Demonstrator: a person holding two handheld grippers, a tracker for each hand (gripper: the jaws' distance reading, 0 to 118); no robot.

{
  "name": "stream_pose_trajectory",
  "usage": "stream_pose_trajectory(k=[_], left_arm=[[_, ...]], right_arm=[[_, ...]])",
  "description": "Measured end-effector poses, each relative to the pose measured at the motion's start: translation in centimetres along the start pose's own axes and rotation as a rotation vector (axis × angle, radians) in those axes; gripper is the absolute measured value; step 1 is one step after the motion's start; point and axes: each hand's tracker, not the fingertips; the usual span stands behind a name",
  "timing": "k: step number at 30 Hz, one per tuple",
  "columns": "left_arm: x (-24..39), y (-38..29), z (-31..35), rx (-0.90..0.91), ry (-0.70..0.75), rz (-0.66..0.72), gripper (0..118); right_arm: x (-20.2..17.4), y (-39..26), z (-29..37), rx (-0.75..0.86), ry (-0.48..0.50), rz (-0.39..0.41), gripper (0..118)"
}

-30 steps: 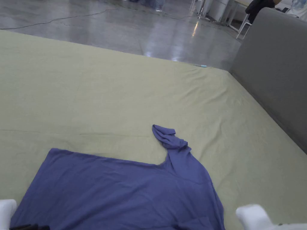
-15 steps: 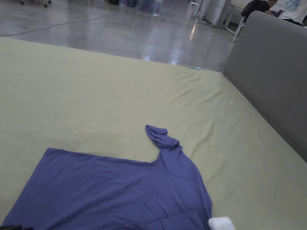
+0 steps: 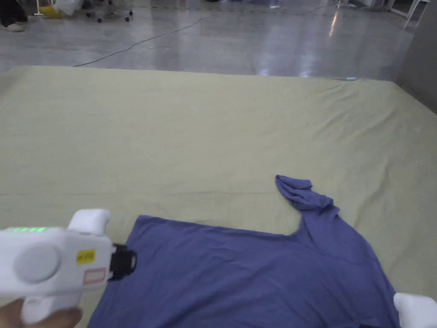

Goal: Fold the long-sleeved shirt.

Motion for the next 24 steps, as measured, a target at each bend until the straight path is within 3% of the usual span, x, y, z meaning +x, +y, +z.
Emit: stream_pose_trajectory(k=[1,2,3,4,7,9,11,12,13,14,16,17,18,19,20,21,22,24], left_arm=[[-1.0,1.7,-2.4,0.002,0.019,0.009,15],[-1.6,3.6,-4.8,-0.025,0.072,0.023,64],[-2.3,5.1,-7.2,-0.055,0.106,0.011,101],[-2.9,6.2,-8.9,-0.056,0.119,0.037,117],[-4.3,9.0,-14.3,-0.117,0.188,0.048,118],[-4.4,9.1,-17.1,-0.153,0.238,0.020,115],[-3.8,8.7,-18.4,-0.220,0.282,-0.079,98],[-3.0,8.7,-17.8,-0.155,0.286,-0.104,97],[-2.4,8.6,-17.2,-0.156,0.309,-0.157,89],[-1.4,8.6,-16.8,-0.144,0.273,-0.212,55],[0.8,8.2,-16.2,-0.142,0.257,-0.282,3],[1.9,7.9,-15.7,-0.150,0.236,-0.326,0],[2.4,7.7,-15.4,-0.150,0.241,-0.322,0],[2.1,7.8,-15.0,-0.150,0.198,-0.277,0],[1.7,7.9,-14.5,-0.151,0.102,-0.170,0],[1.2,7.8,-13.6,-0.139,0.051,-0.091,0],[1.0,7.7,-13.1,-0.128,0.054,-0.069,0],[1.3,7.5,-11.7,-0.102,0.141,-0.163,0]], right_arm=[[-0.1,0.0,-0.1,-0.009,0.029,-0.001,0],[0.0,0.0,-0.1,-0.014,0.041,-0.002,0],[0.2,0.0,-0.3,-0.014,0.039,-0.008,0],[0.2,-0.2,-1.1,-0.019,0.031,-0.015,0],[1.7,0.1,-1.9,-0.057,-0.057,-0.033,0],[2.9,0.1,-2.7,-0.081,-0.120,-0.058,0],[4.2,0.8,-2.5,-0.073,-0.161,-0.079,0],[5.0,1.0,-2.7,-0.073,-0.185,-0.084,0],[5.5,1.6,-2.8,-0.077,-0.212,-0.085,0],[6.2,2.4,-3.0,-0.074,-0.246,-0.085,0],[7.7,4.0,-4.1,-0.065,-0.320,-0.065,0],[8.4,5.4,-4.7,-0.074,-0.363,-0.042,0],[9.0,7.0,-5.4,-0.071,-0.394,-0.026,9],[9.6,8.6,-6.1,-0.062,-0.384,-0.019,42],[10.9,10.4,-6.9,-0.054,-0.376,-0.001,94],[11.8,12.2,-8.1,-0.063,-0.345,-0.003,118],[12.5,13.7,-9.5,-0.077,-0.339,0.001,118],[13.8,16.7,-12.5,-0.106,-0.350,-0.008,118]])
